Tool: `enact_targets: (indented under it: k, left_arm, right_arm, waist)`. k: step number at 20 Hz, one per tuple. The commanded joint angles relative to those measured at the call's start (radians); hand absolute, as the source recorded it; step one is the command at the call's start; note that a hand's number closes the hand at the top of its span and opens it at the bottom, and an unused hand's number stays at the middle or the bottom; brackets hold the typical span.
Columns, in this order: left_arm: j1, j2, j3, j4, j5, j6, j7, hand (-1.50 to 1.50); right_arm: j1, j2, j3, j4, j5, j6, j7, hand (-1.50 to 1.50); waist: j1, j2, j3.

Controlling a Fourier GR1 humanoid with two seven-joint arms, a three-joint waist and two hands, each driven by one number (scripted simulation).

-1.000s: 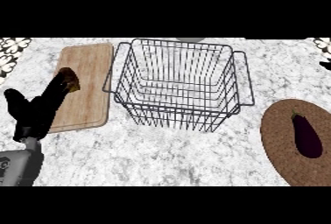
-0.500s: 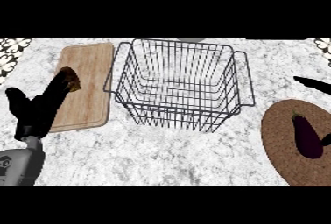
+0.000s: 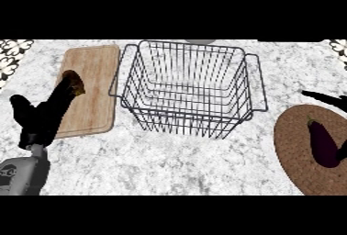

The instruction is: Pick the eggplant from the placemat and place it in the basket

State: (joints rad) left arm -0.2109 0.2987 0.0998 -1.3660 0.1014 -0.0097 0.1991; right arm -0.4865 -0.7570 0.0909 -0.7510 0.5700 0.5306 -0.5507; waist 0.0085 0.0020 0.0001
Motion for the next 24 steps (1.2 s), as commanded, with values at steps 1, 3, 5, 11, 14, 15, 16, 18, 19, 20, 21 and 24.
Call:
enact_targets:
  k: [1,3,5,11,14,15,16,18,19,20,21,24]
  left_arm:
    - [0.016,0.052,0.044,-0.035,0.036,-0.066,0.040,0.00]
    - [-0.003,0.016,0.040,0.033,0.013,-0.045,-0.022,0.00]
    - [-0.036,-0.005,0.036,-0.017,0.003,0.006,0.053,0.00]
    - [-0.001,-0.032,0.014,0.036,-0.039,0.004,-0.034,0.00]
    - [0.021,0.009,0.035,-0.036,-0.009,-0.045,0.014,0.00]
    - [0.025,0.016,0.058,-0.038,0.014,-0.055,0.020,0.00]
    - [0.036,-0.037,0.015,-0.037,-0.034,-0.008,0.001,0.00]
    - [0.062,-0.010,0.025,-0.147,-0.001,-0.041,0.088,0.00]
    - [-0.017,0.012,0.064,-0.023,0.004,-0.055,0.034,0.00]
    - [-0.002,-0.001,0.049,-0.064,-0.010,-0.038,0.076,0.00]
    - [-0.030,0.004,0.054,-0.026,-0.011,-0.047,0.068,0.00]
    - [0.022,0.002,0.064,-0.085,-0.006,-0.056,0.067,0.00]
  right_arm:
    - [0.038,-0.040,-0.036,-0.066,-0.008,0.060,-0.029,-1.50]
    - [-0.057,0.036,-0.031,0.027,0.016,0.048,-0.005,-1.50]
    - [0.059,-0.013,-0.043,-0.077,-0.006,0.060,-0.048,-1.50]
    - [0.042,-0.016,-0.022,0.035,0.002,0.047,-0.177,-1.50]
    - [0.026,0.025,0.001,0.055,0.031,0.015,-0.147,-1.50]
    - [0.032,-0.028,-0.005,0.004,0.022,0.069,-0.155,-1.50]
    - [0.081,-0.031,-0.001,-0.028,0.032,0.030,-0.165,-1.50]
    - [0.086,0.008,-0.004,-0.001,0.060,-0.039,-0.136,-1.50]
    - [0.014,-0.018,0.008,0.078,0.091,-0.004,-0.158,-1.50]
    - [0.091,-0.016,-0.014,-0.022,0.068,-0.012,-0.129,-1.50]
    - [0.079,-0.003,-0.009,0.004,0.088,-0.043,-0.148,-1.50]
    - [0.090,-0.003,-0.017,-0.004,0.106,-0.053,-0.148,-1.50]
  waist:
    - [-0.008,-0.004,0.000]
    - [-0.001,0.000,0.000]
    - [-0.011,-0.003,0.000]
    - [-0.008,0.000,0.000]
    - [0.000,-0.001,0.000]
    - [-0.004,-0.002,0.000]
    - [-0.009,-0.003,0.000]
    - [-0.003,-0.003,0.000]
    - [-0.001,0.000,0.000]
    - [-0.008,-0.002,0.000]
    - [-0.007,-0.001,0.000]
    - [-0.006,-0.002,0.000]
